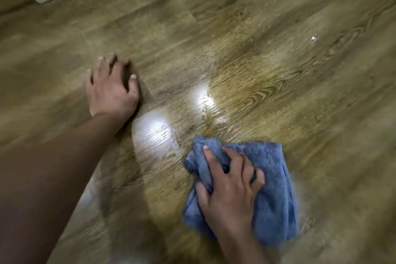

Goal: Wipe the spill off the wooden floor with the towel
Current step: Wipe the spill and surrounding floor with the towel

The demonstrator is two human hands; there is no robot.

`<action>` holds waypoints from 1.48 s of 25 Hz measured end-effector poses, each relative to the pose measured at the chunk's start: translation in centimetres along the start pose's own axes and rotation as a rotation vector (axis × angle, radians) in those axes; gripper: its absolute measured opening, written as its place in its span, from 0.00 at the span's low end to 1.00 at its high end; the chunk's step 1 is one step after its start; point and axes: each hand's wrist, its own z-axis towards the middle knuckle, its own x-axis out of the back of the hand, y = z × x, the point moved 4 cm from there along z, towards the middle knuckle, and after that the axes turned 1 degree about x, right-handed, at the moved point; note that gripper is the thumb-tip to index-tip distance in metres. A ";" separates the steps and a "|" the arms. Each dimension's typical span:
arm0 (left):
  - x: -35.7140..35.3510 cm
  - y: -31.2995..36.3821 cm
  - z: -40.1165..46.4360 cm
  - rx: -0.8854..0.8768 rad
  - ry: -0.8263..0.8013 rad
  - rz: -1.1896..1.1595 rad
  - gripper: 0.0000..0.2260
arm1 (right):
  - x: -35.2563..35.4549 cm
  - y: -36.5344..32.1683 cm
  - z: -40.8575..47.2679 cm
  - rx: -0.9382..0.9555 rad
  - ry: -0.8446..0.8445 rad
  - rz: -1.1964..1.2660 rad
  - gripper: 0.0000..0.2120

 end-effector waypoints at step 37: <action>-0.2 0.1 0.5 -0.008 0.037 -0.006 0.23 | -1.5 -8.8 5.6 0.254 -0.092 -0.023 0.32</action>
